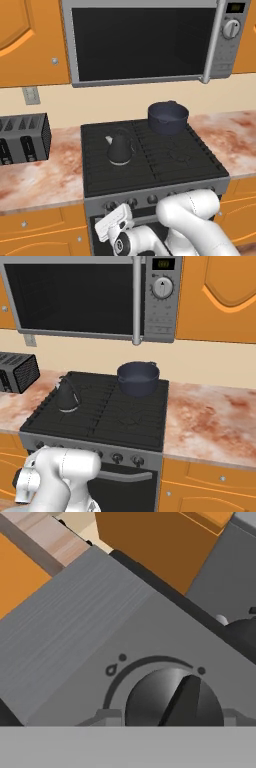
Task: Pick the kettle from the counter and place it on a stove burner. Then turn the burner on.
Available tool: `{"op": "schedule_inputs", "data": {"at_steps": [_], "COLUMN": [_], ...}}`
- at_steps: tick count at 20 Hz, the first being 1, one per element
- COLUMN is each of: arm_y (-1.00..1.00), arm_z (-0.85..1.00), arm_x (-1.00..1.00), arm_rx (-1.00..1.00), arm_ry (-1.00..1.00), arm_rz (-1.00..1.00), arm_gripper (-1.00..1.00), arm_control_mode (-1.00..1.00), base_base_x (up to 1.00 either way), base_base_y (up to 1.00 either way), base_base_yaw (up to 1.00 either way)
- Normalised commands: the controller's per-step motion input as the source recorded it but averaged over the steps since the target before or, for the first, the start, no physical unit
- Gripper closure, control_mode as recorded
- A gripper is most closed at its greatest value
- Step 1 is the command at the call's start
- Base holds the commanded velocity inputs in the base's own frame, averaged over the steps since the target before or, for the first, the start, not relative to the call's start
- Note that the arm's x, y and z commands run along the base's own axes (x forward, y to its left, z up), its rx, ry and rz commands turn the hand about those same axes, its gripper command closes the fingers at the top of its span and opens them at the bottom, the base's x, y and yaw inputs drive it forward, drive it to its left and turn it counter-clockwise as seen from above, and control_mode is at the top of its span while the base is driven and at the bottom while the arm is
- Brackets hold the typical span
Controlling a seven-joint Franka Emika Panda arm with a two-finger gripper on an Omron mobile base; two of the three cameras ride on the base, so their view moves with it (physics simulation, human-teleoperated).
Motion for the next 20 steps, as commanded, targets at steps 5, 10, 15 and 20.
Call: {"op": "schedule_inputs", "data": {"at_steps": [5,10,15,20], "arm_y": [0.29,0.34,0.43,0.30], "arm_z": [-1.00,-0.85,-0.72,-0.90], "arm_x": [-0.08,-0.43,-0.51,-0.48], "arm_rx": [-0.61,-0.55,-0.54,-0.55], "arm_ry": [0.61,0.62,0.67,0.62], "arm_rz": [0.50,0.57,0.57,0.61], "arm_gripper": [1.00,1.00,1.00,1.00], "arm_control_mode": [-1.00,-1.00,-1.00,-1.00], "base_base_x": [0.00,0.00,0.00,0.00], "base_base_y": [0.00,0.00,0.00,0.00], "base_base_yaw": [0.00,0.00,0.00,0.00]}}
